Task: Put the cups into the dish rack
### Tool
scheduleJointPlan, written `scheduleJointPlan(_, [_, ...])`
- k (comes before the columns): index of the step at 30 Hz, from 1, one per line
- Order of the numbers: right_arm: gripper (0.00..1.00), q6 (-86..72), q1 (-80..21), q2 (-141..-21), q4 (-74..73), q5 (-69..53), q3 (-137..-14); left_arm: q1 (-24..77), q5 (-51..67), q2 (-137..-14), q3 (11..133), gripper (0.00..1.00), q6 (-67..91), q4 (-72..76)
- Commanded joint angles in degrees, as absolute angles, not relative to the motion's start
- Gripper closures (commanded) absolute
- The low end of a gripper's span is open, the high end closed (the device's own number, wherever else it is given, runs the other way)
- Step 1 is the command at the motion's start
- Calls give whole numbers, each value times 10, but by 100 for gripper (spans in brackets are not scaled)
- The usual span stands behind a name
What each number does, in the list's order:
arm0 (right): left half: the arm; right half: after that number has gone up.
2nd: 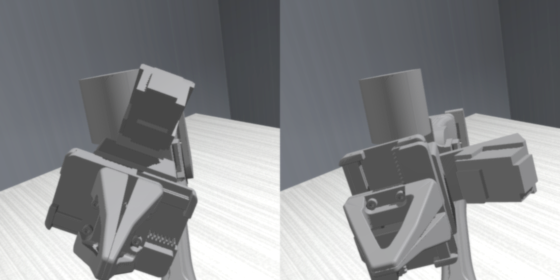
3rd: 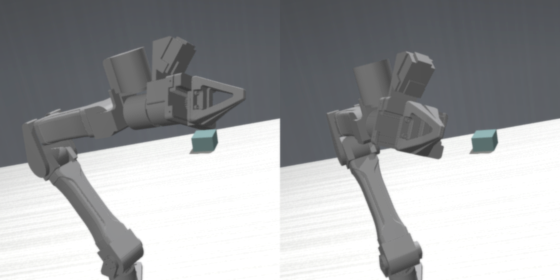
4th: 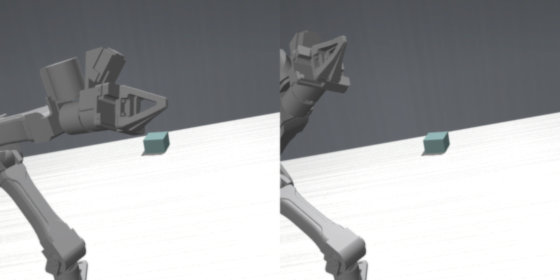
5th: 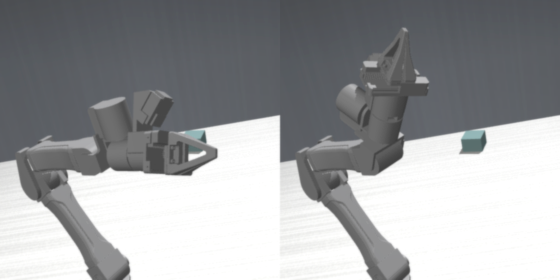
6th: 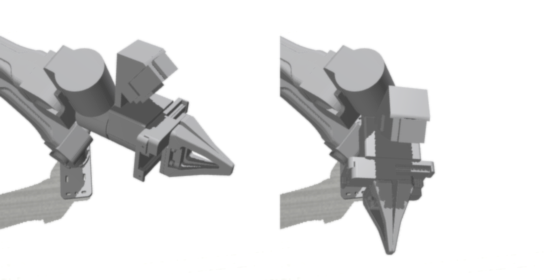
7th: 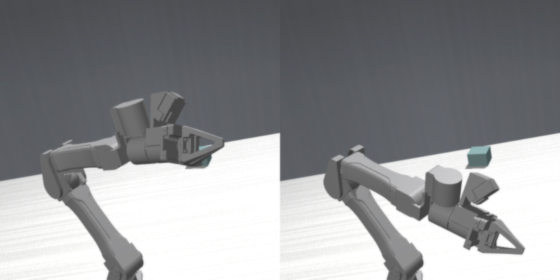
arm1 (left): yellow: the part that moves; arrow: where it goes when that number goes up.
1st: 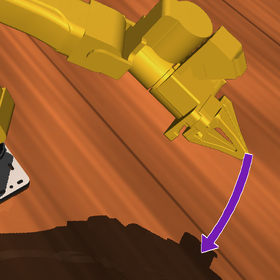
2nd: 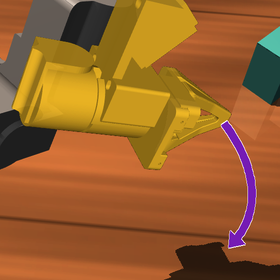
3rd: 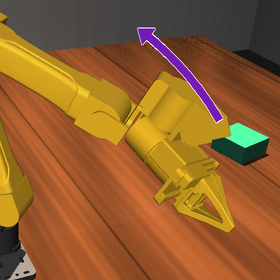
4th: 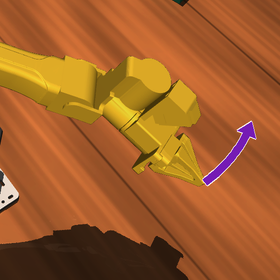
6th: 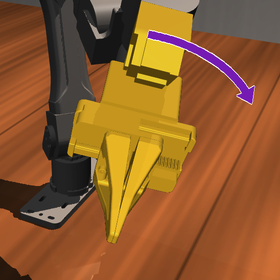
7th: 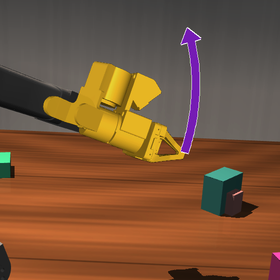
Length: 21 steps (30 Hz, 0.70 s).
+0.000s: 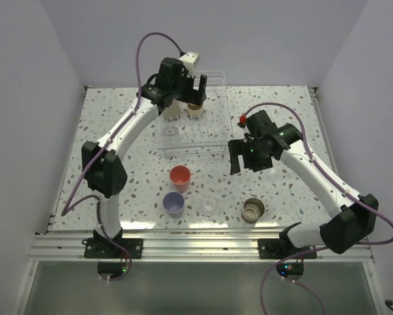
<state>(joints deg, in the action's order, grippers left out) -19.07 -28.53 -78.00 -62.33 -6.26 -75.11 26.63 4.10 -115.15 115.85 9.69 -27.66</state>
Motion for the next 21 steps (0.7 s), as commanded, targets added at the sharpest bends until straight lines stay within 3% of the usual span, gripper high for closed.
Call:
scheduleJointPlan(1, [12,-234,-287,-764,-650,52,-798,315,47,-1063,1085,2,32,-315])
scheduleJointPlan(7, [6,-304,-287,-740,-657,236,-860,412,82,-939,906,9,4,-399])
scheduleJointPlan(10, [5,-314,-287,-721,-623,270,-857,445,111,-861,790,12,24,-382])
scheduleJointPlan(12, [4,-315,-286,-712,-603,272,-850,460,127,-819,734,16,38,-369])
scheduleJointPlan(15, [4,-309,-286,-716,-570,242,-841,483,151,-806,704,28,53,-366])
scheduleJointPlan(16, [4,-307,-287,-725,-568,231,-842,490,166,-809,701,39,51,-366])
scheduleJointPlan(21, [4,-303,-287,-747,-569,191,-849,541,202,-841,700,46,57,-357])
